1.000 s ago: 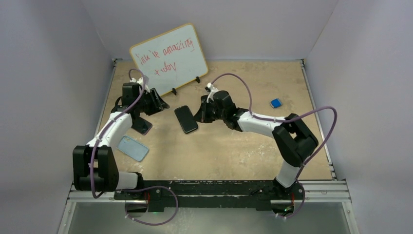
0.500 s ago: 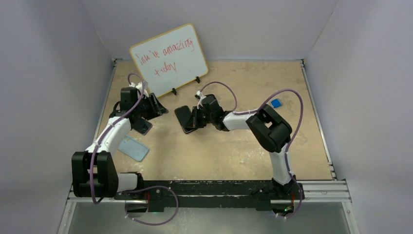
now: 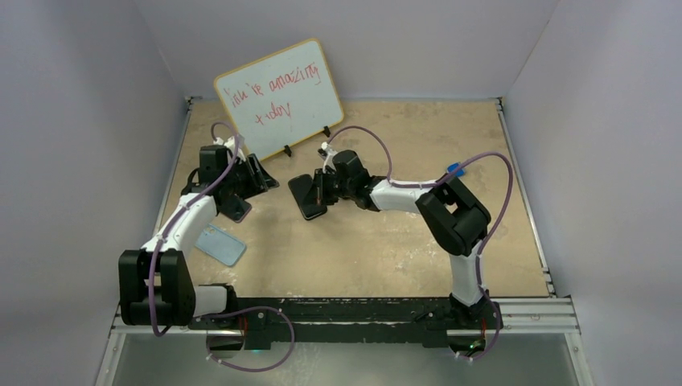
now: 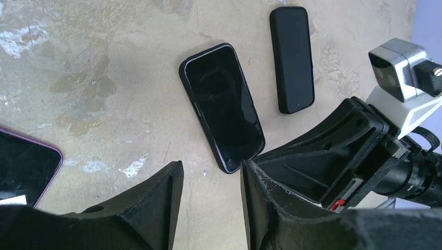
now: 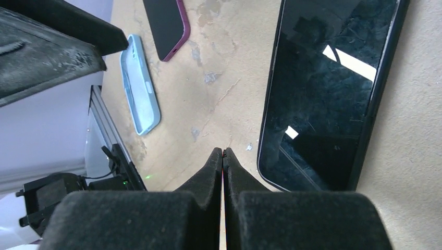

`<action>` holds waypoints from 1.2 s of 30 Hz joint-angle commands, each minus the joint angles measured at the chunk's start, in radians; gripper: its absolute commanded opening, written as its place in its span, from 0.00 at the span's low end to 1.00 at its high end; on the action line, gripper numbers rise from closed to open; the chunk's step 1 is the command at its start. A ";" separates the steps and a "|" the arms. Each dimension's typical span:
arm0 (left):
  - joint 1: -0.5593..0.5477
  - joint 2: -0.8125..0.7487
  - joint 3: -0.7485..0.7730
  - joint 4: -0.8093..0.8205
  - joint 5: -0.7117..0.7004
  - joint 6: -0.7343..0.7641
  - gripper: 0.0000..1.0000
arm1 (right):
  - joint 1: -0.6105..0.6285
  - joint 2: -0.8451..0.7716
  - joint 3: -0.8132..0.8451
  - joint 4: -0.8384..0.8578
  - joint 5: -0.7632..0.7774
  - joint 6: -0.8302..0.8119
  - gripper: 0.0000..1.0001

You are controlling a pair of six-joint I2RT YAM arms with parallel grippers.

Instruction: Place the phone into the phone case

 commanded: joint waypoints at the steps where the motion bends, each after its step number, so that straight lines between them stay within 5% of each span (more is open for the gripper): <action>1: 0.007 -0.012 -0.025 0.040 0.025 -0.014 0.46 | 0.005 0.000 -0.025 0.039 -0.029 0.019 0.00; 9: 0.031 -0.027 -0.055 0.011 -0.103 -0.032 0.49 | 0.012 0.106 -0.042 -0.122 0.079 -0.008 0.00; 11: 0.061 -0.040 -0.063 0.015 -0.120 -0.042 0.59 | 0.012 0.052 -0.005 -0.208 0.113 -0.042 0.00; 17: 0.119 -0.030 -0.047 -0.026 -0.251 -0.057 0.61 | 0.012 -0.069 0.015 -0.150 0.048 -0.045 0.00; 25: 0.162 0.100 0.041 -0.041 -0.338 -0.092 0.66 | 0.012 -0.232 -0.038 -0.070 -0.018 -0.040 0.53; 31: 0.162 0.156 0.141 -0.161 -0.550 -0.117 0.71 | 0.011 -0.269 -0.056 -0.041 -0.023 -0.046 0.98; 36: 0.162 0.220 0.203 -0.238 -0.654 -0.136 0.73 | 0.011 -0.282 -0.081 -0.042 -0.021 -0.039 0.99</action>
